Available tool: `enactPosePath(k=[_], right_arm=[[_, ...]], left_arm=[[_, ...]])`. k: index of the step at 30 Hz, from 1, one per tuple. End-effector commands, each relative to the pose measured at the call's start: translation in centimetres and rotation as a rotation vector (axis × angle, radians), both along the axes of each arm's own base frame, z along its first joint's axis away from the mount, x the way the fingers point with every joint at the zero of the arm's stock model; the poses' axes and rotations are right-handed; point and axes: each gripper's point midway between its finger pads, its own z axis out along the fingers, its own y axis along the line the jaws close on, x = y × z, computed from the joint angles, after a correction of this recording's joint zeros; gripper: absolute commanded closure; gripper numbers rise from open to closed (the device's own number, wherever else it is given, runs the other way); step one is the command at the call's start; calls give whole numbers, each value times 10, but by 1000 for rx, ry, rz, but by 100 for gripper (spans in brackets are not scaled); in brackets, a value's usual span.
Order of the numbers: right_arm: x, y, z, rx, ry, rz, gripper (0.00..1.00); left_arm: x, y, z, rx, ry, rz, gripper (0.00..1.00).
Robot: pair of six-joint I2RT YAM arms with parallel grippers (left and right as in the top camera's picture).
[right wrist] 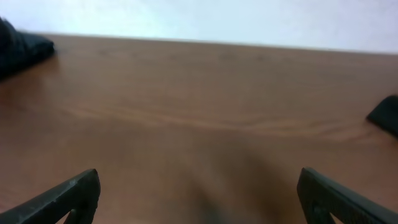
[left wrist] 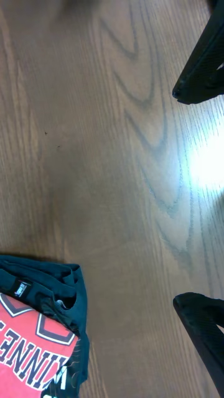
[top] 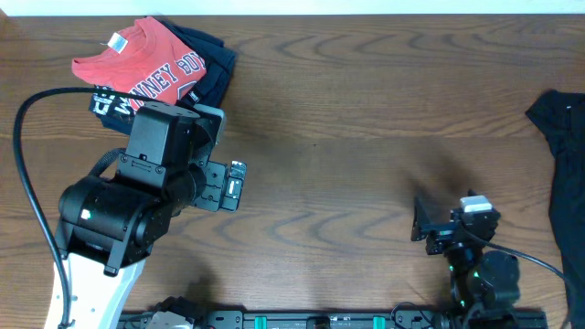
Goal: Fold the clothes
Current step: 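Open the left gripper and withdraw it from the stacked shirts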
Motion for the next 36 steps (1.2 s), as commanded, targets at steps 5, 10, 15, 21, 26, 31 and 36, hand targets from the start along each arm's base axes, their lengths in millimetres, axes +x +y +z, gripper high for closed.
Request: enactPosePath(k=[5, 10, 15, 21, 26, 31, 36], right_arm=[[1, 0, -6, -13, 0, 0, 1], [1, 0, -6, -13, 0, 0, 1], [1, 0, -6, -13, 0, 0, 1], [1, 0, -6, -13, 0, 0, 1], [1, 0, -6, -13, 0, 0, 1], [1, 0, -6, -13, 0, 0, 1], [1, 0, -6, -13, 0, 0, 1]], left_arm=[[0, 1, -3, 5, 8, 8, 2], [0, 1, -3, 5, 8, 8, 2], [0, 1, -3, 5, 8, 8, 2], [0, 1, -3, 5, 8, 8, 2], [0, 1, -3, 5, 8, 8, 2], [0, 7, 3, 27, -33, 10, 2], [15, 24, 39, 2, -260, 65, 2]])
